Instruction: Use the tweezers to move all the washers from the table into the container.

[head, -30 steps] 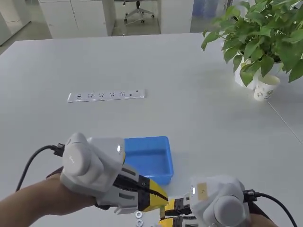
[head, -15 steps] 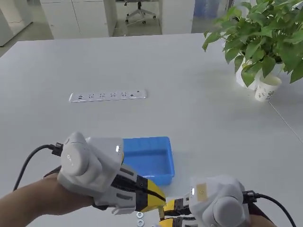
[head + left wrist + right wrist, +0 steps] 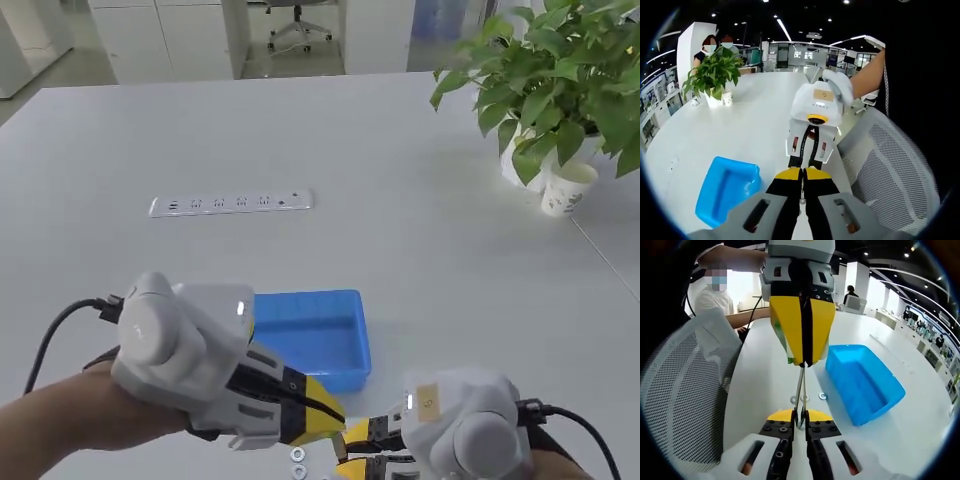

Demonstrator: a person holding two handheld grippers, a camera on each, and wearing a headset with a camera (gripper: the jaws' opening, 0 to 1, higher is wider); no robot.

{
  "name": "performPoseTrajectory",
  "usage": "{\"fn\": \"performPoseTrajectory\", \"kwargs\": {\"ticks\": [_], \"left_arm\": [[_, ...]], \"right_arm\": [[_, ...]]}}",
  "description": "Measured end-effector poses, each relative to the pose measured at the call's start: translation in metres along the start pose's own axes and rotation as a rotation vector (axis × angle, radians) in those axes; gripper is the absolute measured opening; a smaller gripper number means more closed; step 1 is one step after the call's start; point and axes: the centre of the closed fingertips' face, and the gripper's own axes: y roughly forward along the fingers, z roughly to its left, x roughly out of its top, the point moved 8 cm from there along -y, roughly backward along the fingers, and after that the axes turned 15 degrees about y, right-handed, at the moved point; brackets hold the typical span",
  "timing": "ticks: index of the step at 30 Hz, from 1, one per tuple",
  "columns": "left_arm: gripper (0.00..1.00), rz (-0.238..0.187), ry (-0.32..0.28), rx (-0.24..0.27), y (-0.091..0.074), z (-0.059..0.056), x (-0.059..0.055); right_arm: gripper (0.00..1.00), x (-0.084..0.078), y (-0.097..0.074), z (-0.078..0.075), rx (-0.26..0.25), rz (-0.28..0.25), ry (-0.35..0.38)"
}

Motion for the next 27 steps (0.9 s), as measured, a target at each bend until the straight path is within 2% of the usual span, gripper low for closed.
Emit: {"fn": "performPoseTrajectory", "kwargs": {"ticks": [17,27], "left_arm": [[0.03,-0.006,-0.002,0.020,-0.018,0.009,0.007],[0.03,-0.007,0.010,0.032,-0.026,0.021,0.013]], "right_arm": [[0.08,0.019,-0.004,-0.006,0.001,-0.012,-0.028],[0.08,0.032,-0.010,-0.014,-0.008,-0.026,-0.038]]}}
